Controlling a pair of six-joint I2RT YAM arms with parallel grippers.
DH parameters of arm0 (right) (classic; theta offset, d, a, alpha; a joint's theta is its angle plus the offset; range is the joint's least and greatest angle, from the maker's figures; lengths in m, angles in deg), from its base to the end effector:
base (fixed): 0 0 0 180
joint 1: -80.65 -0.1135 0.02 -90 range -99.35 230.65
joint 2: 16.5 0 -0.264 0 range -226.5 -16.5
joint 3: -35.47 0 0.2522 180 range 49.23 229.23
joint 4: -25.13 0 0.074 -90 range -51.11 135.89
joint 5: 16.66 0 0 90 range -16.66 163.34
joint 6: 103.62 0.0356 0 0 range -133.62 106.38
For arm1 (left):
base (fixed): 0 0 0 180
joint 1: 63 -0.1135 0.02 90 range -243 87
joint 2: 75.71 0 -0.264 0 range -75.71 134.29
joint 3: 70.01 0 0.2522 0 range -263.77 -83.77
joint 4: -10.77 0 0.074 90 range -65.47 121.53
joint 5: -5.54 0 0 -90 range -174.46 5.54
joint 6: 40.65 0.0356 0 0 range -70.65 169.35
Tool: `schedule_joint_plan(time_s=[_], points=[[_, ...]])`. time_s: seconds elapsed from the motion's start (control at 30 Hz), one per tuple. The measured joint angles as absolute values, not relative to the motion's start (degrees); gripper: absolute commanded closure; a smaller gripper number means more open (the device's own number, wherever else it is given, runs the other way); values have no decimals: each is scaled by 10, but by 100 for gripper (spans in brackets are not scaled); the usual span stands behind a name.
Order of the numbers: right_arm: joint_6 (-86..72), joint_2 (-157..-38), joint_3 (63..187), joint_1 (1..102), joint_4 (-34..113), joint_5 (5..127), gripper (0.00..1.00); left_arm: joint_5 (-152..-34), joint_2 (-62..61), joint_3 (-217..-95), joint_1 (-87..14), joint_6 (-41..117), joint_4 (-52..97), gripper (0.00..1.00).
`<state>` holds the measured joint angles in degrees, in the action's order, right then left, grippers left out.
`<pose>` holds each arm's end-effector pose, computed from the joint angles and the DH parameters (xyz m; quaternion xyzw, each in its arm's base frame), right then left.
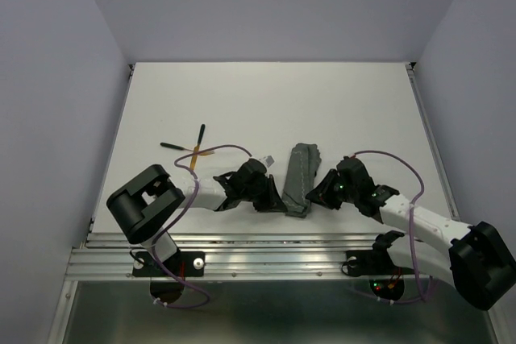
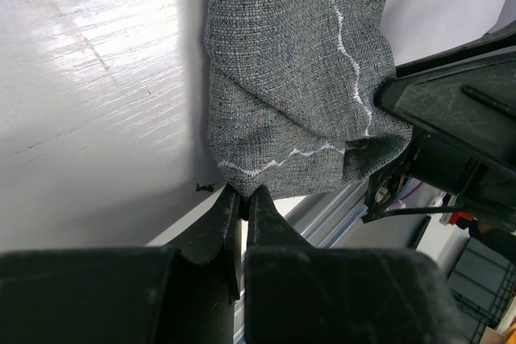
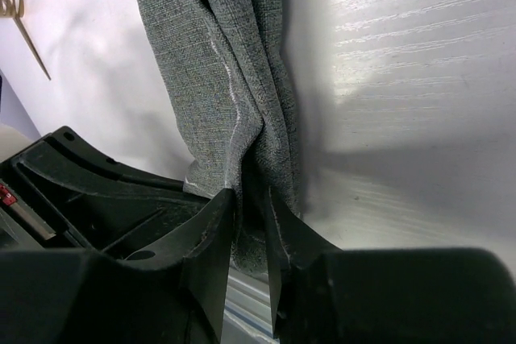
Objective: Fold the napkin into a case and place the utensils inside
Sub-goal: Fold the 2/3-rectangle-folded napkin at the center of the board.
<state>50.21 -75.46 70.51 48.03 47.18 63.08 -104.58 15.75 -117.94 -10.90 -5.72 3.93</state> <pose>0.1568 0.1079 0.1590 0.2161 0.8984 0.3337 0.1869 0.1720 -0.2409 0.1395 0.0555 0.8817 -0.4481 0.1366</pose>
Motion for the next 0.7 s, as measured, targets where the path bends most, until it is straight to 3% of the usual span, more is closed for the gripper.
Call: schedule_joint_plan(time_s=[0.23, 0.43, 0.7], points=[[490, -755, 723, 480, 485, 630, 79, -1046, 161, -1179, -104, -67, 34, 100], [481, -746, 729, 480, 509, 630, 99, -1046, 164, -1179, -104, -73, 31, 100], [481, -742, 729, 463, 513, 629, 99, -1046, 164, -1180, -103, -78, 30, 100]])
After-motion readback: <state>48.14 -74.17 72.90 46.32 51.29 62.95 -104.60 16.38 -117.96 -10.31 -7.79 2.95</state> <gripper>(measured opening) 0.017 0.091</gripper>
